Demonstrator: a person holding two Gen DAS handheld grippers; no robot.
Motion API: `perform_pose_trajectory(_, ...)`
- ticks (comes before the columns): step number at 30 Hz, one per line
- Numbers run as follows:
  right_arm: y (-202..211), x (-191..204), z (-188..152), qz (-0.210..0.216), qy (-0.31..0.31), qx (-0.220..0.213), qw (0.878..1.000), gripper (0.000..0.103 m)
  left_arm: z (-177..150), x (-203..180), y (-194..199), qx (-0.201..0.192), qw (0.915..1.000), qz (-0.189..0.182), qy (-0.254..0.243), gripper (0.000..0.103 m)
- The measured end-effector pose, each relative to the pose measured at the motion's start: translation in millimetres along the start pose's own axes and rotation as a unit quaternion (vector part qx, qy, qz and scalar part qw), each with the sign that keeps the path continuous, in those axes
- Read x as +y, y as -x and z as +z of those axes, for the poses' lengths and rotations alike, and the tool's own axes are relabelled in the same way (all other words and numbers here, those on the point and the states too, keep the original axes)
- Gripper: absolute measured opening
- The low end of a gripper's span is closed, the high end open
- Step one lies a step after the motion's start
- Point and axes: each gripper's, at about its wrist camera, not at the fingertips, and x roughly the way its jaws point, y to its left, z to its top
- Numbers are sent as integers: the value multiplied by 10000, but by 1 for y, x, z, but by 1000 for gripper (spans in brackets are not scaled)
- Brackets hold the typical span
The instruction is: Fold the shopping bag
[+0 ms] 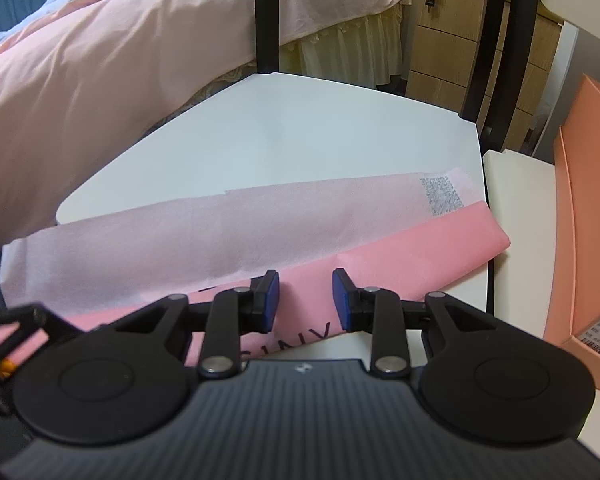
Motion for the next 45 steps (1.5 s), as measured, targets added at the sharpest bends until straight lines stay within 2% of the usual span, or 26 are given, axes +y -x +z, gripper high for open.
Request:
perform_pose_trajectory(2, 1, 2, 0, -33, 41, -26, 10000, 32, 3, 15, -3, 57, 9986, -329, 420, 18)
perform_pose_trajectory(4, 3, 2, 1, 23, 22, -91, 10000, 32, 5, 34, -6, 107, 9932, -689, 933, 17)
perform_pose_trajectory(6, 10, 1, 4, 67, -23, -298, 9995, 32, 4, 56, -9, 180, 9806, -1070, 1631, 17)
perform_pose_trajectory(8, 19, 1, 9, 79, -44, -593, 9982, 32, 1, 77, -19, 275, 9639, -1320, 2297, 17)
perform_pose_trajectory(10, 29, 2, 12, 139, -64, -869, 9961, 32, -5, 98, -27, 351, 9389, -1691, 2977, 17)
perform_pose_trajectory(12, 36, 3, 16, 127, -69, -1112, 9937, 32, -12, 117, -37, 422, 9081, -2085, 3607, 17)
perform_pose_trajectory(14, 44, 5, 18, 103, -51, -1360, 9906, 32, -22, 134, -49, 469, 8705, -2493, 4217, 16)
perform_pose_trajectory(16, 48, 6, 21, 99, -24, -1555, 9878, 32, -35, 147, -61, 522, 8291, -2857, 4778, 16)
perform_pose_trajectory(18, 50, 6, 24, 121, -32, -1645, 9863, 32, -50, 156, -73, 630, 7902, -3087, 5256, 10)
perform_pose_trajectory(20, 46, 6, 27, 125, -39, -1634, 9865, 32, -64, 161, -79, 760, 7680, -3142, 5529, 9)
perform_pose_trajectory(22, 41, 9, 29, 123, -9, -1561, 9877, 32, -75, 162, -84, 730, 7394, -3303, 5821, 8)
perform_pose_trajectory(24, 34, 11, 31, 101, 37, -1474, 9890, 32, -82, 164, -92, 709, 7232, -3395, 5973, 7)
perform_pose_trajectory(25, 31, 12, 32, 93, 53, -1434, 9896, 32, -84, 164, -96, 695, 7167, -3430, 6032, 7)
perform_pose_trajectory(27, 25, 13, 33, 90, 58, -1349, 9908, 32, -85, 162, -100, 657, 7096, -3478, 6092, 7)
perform_pose_trajectory(35, 1, 13, 38, 49, 151, -1211, 9925, 32, -93, 160, -106, 433, 6949, -3607, 6206, 7)
perform_pose_trajectory(38, -13, 10, 40, 72, 206, -1033, 9944, 32, -105, 162, -102, 386, 6772, -3670, 6366, 7)
perform_pose_trajectory(41, -26, 7, 37, 172, 167, -797, 9965, 32, -119, 167, -103, 323, 6637, -3708, 6488, 7)
perform_pose_trajectory(42, -29, 7, 36, 214, 179, -741, 9969, 32, -121, 166, -103, 305, 6624, -3714, 6498, 7)
perform_pose_trajectory(45, -34, 11, 33, 174, 341, -637, 9972, 32, -120, 166, -104, 263, 6659, -3703, 6472, 7)
